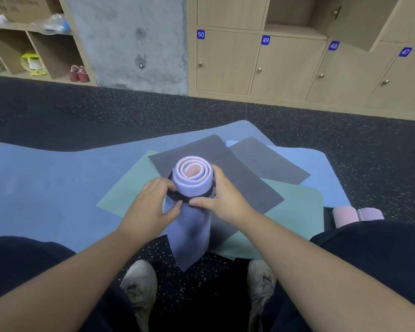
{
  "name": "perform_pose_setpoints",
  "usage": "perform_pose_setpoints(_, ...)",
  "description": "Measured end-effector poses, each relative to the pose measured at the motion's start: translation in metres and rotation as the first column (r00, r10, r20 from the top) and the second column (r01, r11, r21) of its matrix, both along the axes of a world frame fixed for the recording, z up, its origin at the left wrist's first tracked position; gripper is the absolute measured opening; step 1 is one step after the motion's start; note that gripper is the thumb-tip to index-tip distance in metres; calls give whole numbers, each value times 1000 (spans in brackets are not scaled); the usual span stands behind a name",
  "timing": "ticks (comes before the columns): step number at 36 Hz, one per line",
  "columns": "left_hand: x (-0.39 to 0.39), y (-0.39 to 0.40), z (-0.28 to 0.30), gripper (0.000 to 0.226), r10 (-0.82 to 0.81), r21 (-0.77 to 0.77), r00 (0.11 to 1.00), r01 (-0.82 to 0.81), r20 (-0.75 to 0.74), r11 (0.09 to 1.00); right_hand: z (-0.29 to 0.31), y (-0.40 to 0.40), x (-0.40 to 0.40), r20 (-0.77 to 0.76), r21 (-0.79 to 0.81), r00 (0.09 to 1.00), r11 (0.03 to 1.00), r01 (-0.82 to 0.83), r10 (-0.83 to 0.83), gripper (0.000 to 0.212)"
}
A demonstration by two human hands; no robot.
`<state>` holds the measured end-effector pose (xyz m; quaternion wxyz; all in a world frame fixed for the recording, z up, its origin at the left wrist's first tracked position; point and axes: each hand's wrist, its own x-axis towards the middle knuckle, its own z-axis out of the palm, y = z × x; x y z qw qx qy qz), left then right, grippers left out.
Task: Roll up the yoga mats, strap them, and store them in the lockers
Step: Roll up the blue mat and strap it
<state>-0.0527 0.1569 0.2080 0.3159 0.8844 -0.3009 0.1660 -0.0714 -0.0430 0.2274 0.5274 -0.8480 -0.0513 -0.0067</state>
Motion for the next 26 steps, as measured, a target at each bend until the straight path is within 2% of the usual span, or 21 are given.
perform_pose_setpoints(3, 10, 8, -6, 35, -1, 113, 1000, 0, 7, 994, 0, -1, 0, -12, 1, 1000, 1000, 25, -25, 80)
perform_pose_setpoints(7, 22, 17, -11, 10, -25, 211, 997, 9, 74, 977, -4, 0, -2, -21, -37, 999, 999, 27, -28, 87)
perform_pose_setpoints(10, 24, 16, -11, 7, -47, 245, 993, 20, 104, 969, -2, 3, -6, 8, -71, 998, 996, 62, -61, 85)
perform_pose_setpoints(12, 24, 13, -10, 7, -47, 248, 993, 17, 113, 968, -1, 4, -8, 83, -130, 986, 980, 152, -142, 82)
perform_pose_setpoints(14, 23, 9, -8, 7, -40, 257, 994, 12, 105, 966, -2, 5, -10, 256, -212, 948, 946, 246, -189, 70)
perform_pose_setpoints(17, 20, 4, -7, 5, -44, 250, 998, 31, 47, 968, -10, 6, -10, 533, -403, 843, 854, 330, -74, 43)
perform_pose_setpoints(19, 19, 0, -6, 7, -60, 223, 998, 59, -5, 973, -13, 6, -8, 631, -469, 775, 806, 361, 20, 28)
perform_pose_setpoints(22, 20, -3, -4, 19, -70, 218, 997, 72, -18, 973, -14, 6, -7, 686, -522, 718, 770, 367, 122, 9)
perform_pose_setpoints(24, 20, -5, -2, 37, -70, 216, 997, 77, -42, 973, -14, 4, -6, 675, -556, 722, 747, 364, 151, 13)
perform_pose_setpoints(26, 19, -6, -1, 44, -90, 203, 994, 102, -65, 974, -14, 4, -6, 665, -568, 731, 739, 362, 153, 15)
